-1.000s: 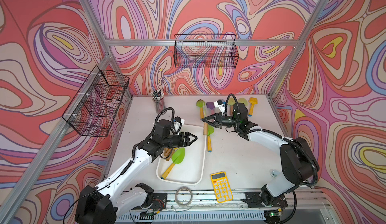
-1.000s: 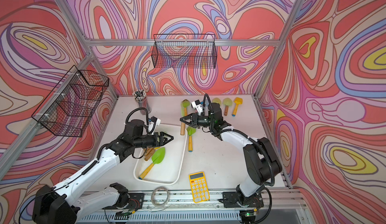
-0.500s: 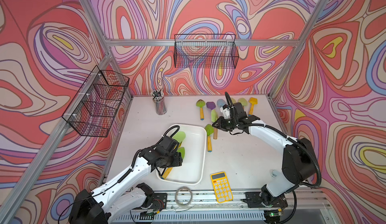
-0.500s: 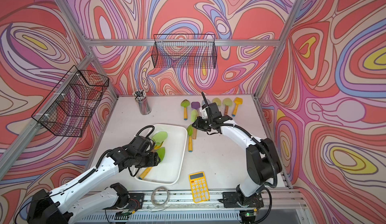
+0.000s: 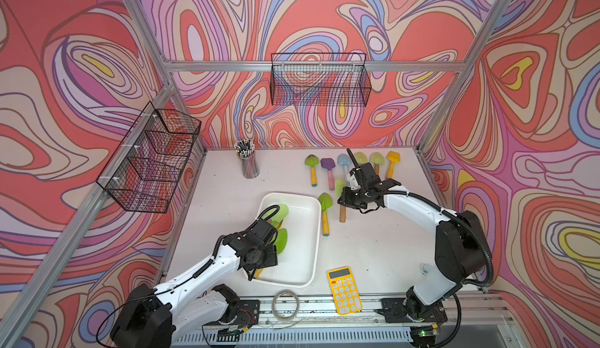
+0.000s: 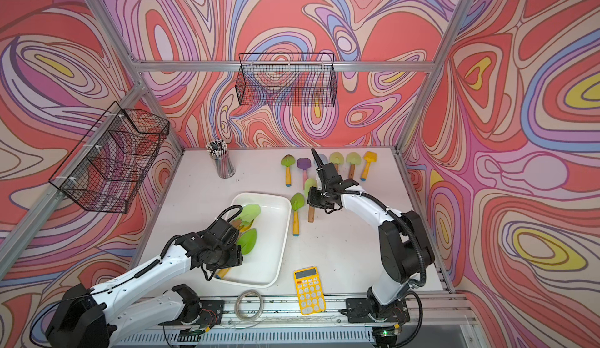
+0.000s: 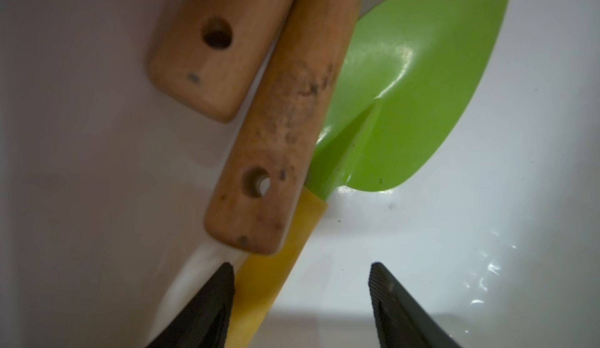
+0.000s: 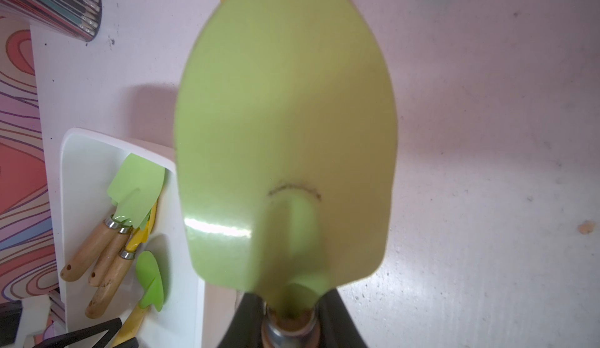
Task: Take the shovel out of the storage box
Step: Place the shovel at the center of the board, then adjust the shovel in the storage box.
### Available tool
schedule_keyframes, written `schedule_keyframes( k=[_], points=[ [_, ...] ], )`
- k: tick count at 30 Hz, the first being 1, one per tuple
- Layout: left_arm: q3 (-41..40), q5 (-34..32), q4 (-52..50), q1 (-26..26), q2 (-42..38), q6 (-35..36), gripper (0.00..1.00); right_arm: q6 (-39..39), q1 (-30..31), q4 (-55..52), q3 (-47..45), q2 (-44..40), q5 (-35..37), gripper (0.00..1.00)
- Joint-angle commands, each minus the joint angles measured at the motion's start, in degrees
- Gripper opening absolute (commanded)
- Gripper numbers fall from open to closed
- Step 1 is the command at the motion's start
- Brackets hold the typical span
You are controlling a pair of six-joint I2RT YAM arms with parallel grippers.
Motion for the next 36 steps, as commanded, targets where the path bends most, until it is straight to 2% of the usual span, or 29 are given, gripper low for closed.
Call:
schedule_keyframes(
  k=[1, 5, 10, 15, 19, 29, 36],
  points=[
    [-0.81, -0.48, 1.96, -0.29, 2.07, 0.82, 0.69, -0.5, 0.18, 0.42, -0.02, 0.74, 0.75, 0.15],
    [-0.22, 0.52, 3.69, -1.26, 4.69, 1.6, 0.66, -0.23, 0.15, 0.9, -0.55, 0.91, 0.6, 0.15],
    [1.72, 1.35, 6.51, -3.66, 8.41, 1.62, 0.58, -0.15, 0.12, 1.21, -1.32, 1.05, 0.9, 0.15],
    [4.06, 2.23, 10.07, -4.72, 14.09, 1.6, 0.47, -0.56, 0.31, -1.84, -0.91, 1.13, 7.32, 0.13],
    [6.48, 2.34, 12.64, -4.94, 18.57, 2.36, 0.43, -0.76, 0.31, -2.13, -1.81, 0.63, 8.23, 0.13],
    [13.71, 2.5, 15.54, -5.03, 28.07, 5.75, 0.43, -0.89, 0.26, -3.21, -3.01, 1.31, 11.32, 0.13],
    [13.83, 1.44, 13.74, -5.27, 26.53, 6.72, 0.44, -1.63, 0.33, -2.98, -2.4, 4.47, 12.88, 0.13]
  ],
)
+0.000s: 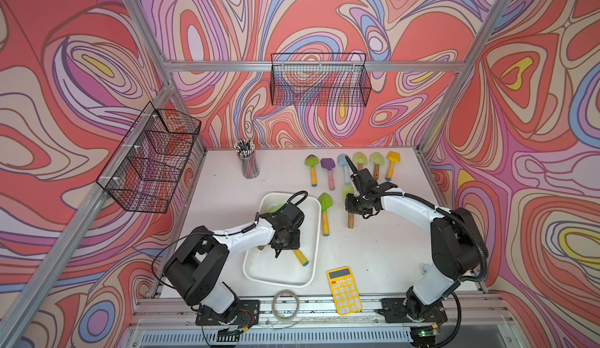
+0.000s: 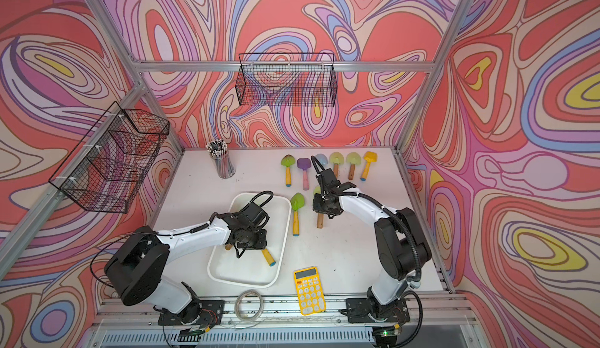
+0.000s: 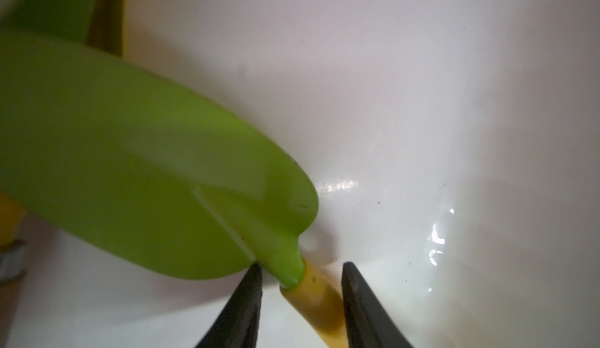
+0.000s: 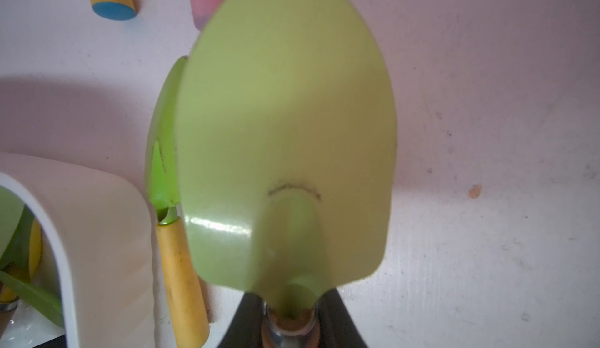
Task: Take the shovel out of the storage box
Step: Adjust the shovel in the storage box.
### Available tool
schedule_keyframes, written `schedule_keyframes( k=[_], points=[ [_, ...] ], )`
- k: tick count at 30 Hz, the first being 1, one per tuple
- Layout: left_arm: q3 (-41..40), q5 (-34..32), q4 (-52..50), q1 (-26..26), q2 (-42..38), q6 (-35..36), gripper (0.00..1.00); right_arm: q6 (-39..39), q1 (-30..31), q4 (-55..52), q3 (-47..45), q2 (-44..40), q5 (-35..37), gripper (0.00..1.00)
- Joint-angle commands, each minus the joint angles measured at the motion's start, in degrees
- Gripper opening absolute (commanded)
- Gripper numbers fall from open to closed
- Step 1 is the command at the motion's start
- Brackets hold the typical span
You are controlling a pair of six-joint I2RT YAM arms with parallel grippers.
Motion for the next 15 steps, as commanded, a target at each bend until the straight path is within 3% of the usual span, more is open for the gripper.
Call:
schedule_keyframes(
  k=[1, 7, 15],
  points=[
    [-1.73, -1.23, -1.8, -0.52, -1.14, 0.74, 0.44, -0.78, 0.17, 0.11, 0.31, 2.55, 2.15, 0.13],
    [-3.56, -1.11, -2.69, -3.65, -3.92, -1.48, 0.46, -0.63, 0.27, 1.52, 1.54, 6.47, 2.1, 0.13],
    [-1.77, -3.0, -6.61, -8.55, -3.08, -4.66, 0.56, -0.89, 1.13, 1.15, 2.95, 8.65, 2.33, 0.13]
  ],
)
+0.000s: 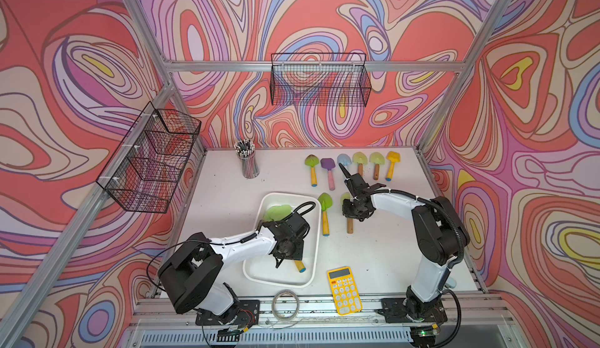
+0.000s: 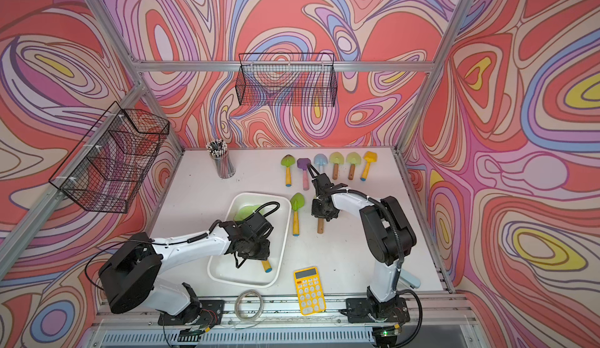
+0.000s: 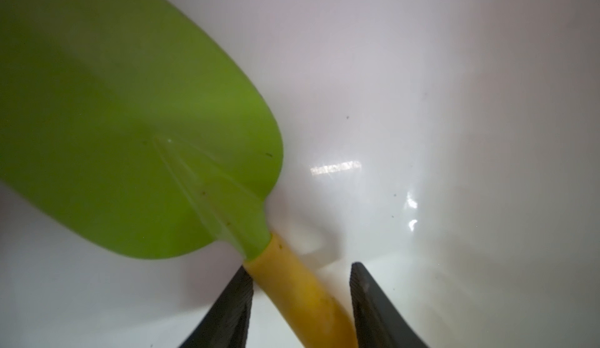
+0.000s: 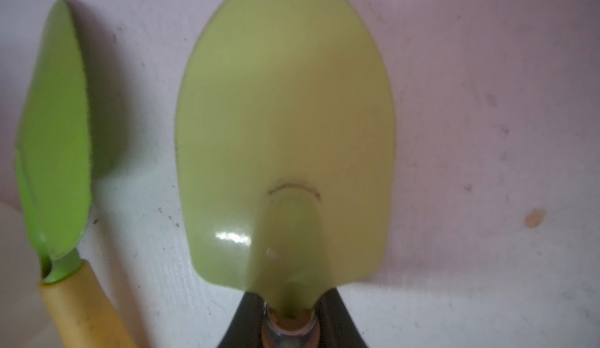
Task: Take the shovel out of the storage box
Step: Adjust the shovel in the storage box.
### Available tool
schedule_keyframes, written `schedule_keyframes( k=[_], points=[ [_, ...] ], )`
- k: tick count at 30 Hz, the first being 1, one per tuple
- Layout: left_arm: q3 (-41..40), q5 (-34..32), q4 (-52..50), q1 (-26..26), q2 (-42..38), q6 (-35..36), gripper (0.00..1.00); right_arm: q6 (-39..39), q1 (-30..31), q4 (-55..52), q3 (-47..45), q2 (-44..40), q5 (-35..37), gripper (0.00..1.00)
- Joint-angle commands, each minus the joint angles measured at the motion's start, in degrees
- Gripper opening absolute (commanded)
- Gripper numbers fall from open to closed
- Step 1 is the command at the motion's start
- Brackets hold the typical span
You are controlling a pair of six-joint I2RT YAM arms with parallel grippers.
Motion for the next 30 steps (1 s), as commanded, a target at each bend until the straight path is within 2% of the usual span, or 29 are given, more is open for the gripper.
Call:
schedule_keyframes(
  k=[1, 4, 12, 19, 30],
  points=[
    [0.32, -1.81, -4.44, -0.82, -0.17, -2.58, 0.56, -0.52, 0.47, 0.74, 1.6, 0.99, 1.23, 0.13],
    [-0.84, -1.86, -5.49, -1.08, -2.07, -3.48, 0.56, -0.48, 0.41, 0.75, 1.99, 2.01, 1.43, 0.14],
    [-1.84, -1.13, -7.79, -3.09, -6.4, -4.99, 0.64, 0.05, 1.43, 1.07, 4.58, 5.13, 1.21, 0.14],
    [-1.5, -0.25, -6.95, -5.09, -4.42, -5.79, 0.67, 0.4, 2.07, 0.06, 6.74, 8.28, 1.66, 0.14],
    [-0.09, 0.57, -6.49, -8.3, -1.27, -6.67, 0.65, 0.31, 2.12, -0.27, 5.66, 7.15, 1.9, 0.25]
  ],
)
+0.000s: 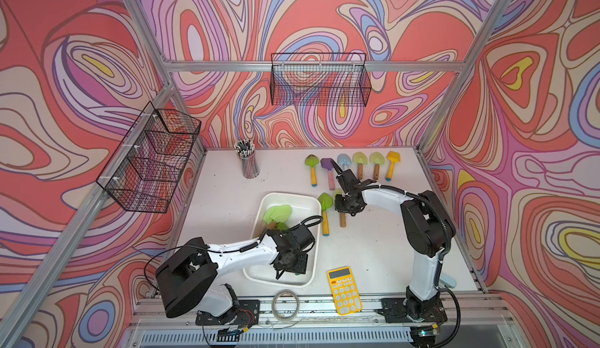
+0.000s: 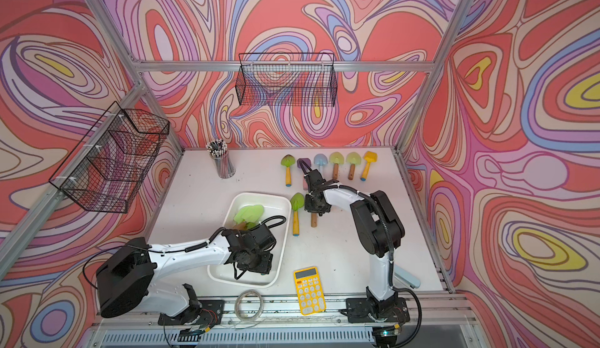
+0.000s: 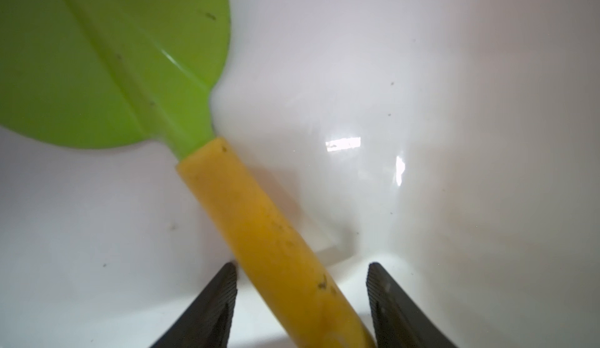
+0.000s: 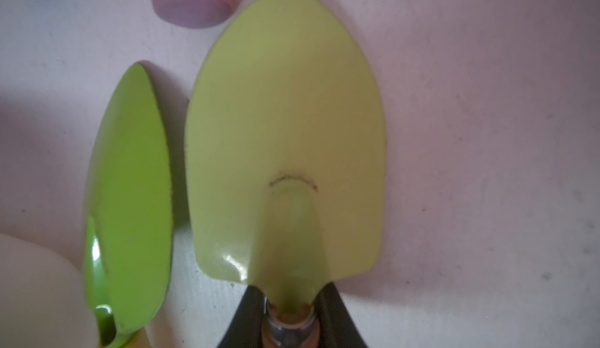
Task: Take the shovel out of the storage box
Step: Adjust the shovel in the storage box, then pick up the shovel from the storage box.
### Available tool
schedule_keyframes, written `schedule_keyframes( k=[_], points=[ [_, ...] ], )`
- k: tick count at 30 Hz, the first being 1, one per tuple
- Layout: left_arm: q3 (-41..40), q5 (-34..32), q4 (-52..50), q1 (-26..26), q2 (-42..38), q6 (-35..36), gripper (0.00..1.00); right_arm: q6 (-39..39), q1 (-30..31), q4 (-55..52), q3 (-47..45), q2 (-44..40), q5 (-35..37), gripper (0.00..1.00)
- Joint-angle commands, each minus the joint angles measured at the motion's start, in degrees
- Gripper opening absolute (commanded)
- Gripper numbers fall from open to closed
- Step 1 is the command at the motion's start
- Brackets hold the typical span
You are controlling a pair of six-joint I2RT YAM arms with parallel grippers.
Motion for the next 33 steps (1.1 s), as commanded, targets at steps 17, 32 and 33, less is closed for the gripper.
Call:
schedule_keyframes(
  k=[17, 32, 33],
  points=[
    [-2.38, -2.41, -4.64, -1.52, -3.95, -4.52, 0.34, -0.03, 0.26, -3.47, -3.12, -6.07, 2.51, 0.35],
    [0.34, -5.96, -5.14, 1.83, -8.29, -0.22, 0.0, 0.08, 0.26, -1.17, -4.65, -11.8, 0.37, 0.36],
    [0.65, -5.6, -4.7, 2.91, -9.06, 0.46, 0.0, -0.01, 0.3, -0.92, -4.75, -12.6, -0.18, 0.35]
  ],
)
